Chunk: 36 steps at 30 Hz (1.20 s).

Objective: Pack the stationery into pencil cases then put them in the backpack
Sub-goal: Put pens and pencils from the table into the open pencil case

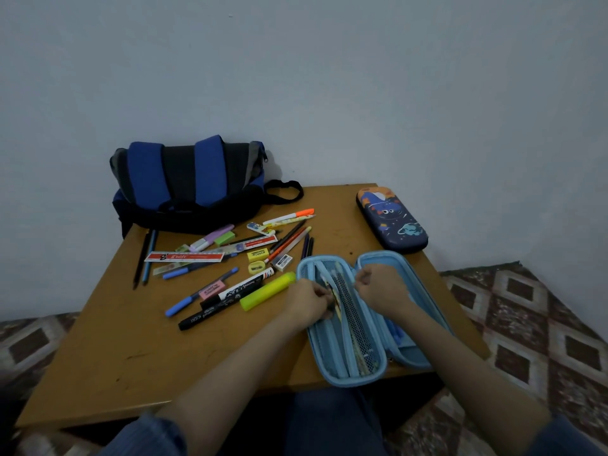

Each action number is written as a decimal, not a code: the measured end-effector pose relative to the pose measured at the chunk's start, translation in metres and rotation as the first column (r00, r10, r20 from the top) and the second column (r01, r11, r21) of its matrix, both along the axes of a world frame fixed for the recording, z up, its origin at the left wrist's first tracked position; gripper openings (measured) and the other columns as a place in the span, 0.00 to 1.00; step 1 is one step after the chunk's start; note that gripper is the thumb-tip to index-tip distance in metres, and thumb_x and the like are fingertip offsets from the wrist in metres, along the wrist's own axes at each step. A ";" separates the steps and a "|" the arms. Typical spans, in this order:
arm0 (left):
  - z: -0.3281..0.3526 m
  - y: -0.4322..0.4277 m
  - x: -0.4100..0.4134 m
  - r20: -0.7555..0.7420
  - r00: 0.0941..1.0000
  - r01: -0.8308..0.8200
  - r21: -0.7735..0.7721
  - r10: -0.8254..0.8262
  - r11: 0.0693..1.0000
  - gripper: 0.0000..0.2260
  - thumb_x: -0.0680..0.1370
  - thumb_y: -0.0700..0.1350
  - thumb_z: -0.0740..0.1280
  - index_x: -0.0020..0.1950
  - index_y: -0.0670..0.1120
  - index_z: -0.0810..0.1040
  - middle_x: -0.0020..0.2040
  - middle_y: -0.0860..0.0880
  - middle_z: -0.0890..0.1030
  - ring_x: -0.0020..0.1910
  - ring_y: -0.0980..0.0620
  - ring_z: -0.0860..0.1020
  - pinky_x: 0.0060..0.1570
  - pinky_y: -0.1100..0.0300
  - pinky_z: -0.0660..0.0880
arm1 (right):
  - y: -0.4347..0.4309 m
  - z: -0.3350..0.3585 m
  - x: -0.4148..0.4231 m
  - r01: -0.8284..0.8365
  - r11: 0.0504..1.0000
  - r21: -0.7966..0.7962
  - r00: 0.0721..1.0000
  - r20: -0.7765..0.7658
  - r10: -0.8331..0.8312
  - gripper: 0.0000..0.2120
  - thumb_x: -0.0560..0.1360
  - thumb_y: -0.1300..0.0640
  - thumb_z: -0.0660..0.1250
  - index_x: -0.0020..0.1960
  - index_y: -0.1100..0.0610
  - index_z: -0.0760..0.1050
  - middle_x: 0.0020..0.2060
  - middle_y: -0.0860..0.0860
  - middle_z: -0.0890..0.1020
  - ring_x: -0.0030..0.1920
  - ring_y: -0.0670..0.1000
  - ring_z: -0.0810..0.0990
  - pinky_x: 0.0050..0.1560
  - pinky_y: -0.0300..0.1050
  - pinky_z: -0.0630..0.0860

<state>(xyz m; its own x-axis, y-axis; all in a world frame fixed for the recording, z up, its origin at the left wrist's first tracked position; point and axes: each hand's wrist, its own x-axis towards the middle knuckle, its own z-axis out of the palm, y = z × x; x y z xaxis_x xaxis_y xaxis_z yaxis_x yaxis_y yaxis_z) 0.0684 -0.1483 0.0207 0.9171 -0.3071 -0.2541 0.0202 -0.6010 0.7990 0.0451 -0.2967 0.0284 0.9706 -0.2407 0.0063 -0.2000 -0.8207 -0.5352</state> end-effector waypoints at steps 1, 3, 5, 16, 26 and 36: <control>0.000 -0.001 -0.002 -0.040 0.999 -0.008 -0.036 0.006 0.999 0.10 0.78 0.42 0.64 0.42 0.39 0.81 0.42 0.38 0.83 0.35 0.48 0.80 0.49 0.51 0.80 | -0.001 0.000 -0.001 0.023 0.999 -0.043 0.999 -0.025 -0.025 0.13 0.73 0.61 0.66 0.50 0.71 0.78 0.47 0.64 0.83 0.49 0.61 0.81 0.48 0.53 0.79; -0.001 -0.002 -0.007 -0.055 0.998 -0.007 -0.062 0.003 0.998 0.11 0.77 0.46 0.67 0.38 0.42 0.79 0.39 0.40 0.83 0.35 0.49 0.79 0.47 0.53 0.80 | -0.001 0.001 -0.003 0.034 0.994 -0.103 0.996 -0.079 -0.042 0.14 0.73 0.60 0.66 0.52 0.70 0.78 0.49 0.64 0.82 0.51 0.61 0.80 0.50 0.54 0.78; -0.002 -0.003 -0.012 -0.029 1.000 -0.003 -0.065 0.001 0.998 0.08 0.73 0.46 0.72 0.37 0.45 0.77 0.37 0.46 0.81 0.37 0.52 0.78 0.39 0.61 0.78 | -0.001 0.003 -0.005 0.033 0.993 -0.110 0.994 -0.096 -0.044 0.14 0.73 0.60 0.66 0.52 0.70 0.78 0.50 0.63 0.82 0.52 0.60 0.80 0.51 0.53 0.78; -0.012 0.002 -0.018 0.024 0.990 -0.134 -0.052 0.135 0.990 0.11 0.74 0.37 0.68 0.34 0.47 0.70 0.36 0.52 0.73 0.34 0.59 0.71 0.33 0.68 0.70 | -0.002 0.002 -0.006 0.137 0.990 -0.043 0.985 -0.102 -0.141 0.05 0.71 0.63 0.66 0.45 0.66 0.75 0.35 0.58 0.77 0.35 0.55 0.76 0.33 0.47 0.71; -0.015 0.013 -0.015 0.017 0.994 -0.103 -0.100 0.105 0.990 0.11 0.73 0.37 0.69 0.39 0.49 0.69 0.38 0.51 0.74 0.38 0.56 0.73 0.34 0.66 0.70 | -0.002 -0.007 0.005 0.141 0.990 -0.017 0.981 -0.128 -0.142 0.21 0.71 0.64 0.66 0.27 0.56 0.57 0.24 0.49 0.62 0.25 0.47 0.60 0.25 0.38 0.55; -0.006 0.093 -0.010 0.280 0.876 -0.370 -0.136 0.394 0.919 0.05 0.76 0.40 0.66 0.52 0.45 0.76 0.45 0.50 0.78 0.43 0.56 0.75 0.37 0.68 0.70 | 0.037 0.009 0.014 -0.044 0.996 -0.073 0.987 0.151 0.055 0.09 0.75 0.59 0.66 0.48 0.64 0.81 0.44 0.57 0.80 0.45 0.56 0.79 0.43 0.45 0.73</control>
<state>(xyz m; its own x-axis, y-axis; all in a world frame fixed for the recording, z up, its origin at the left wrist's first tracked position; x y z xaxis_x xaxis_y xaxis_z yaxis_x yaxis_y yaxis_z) 0.0587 -0.0551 0.0146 0.9956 0.0746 0.0572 -0.0088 -0.5318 0.8468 0.0593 -0.2596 0.0373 0.9676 -0.1858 0.1709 -0.0780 -0.8639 -0.4976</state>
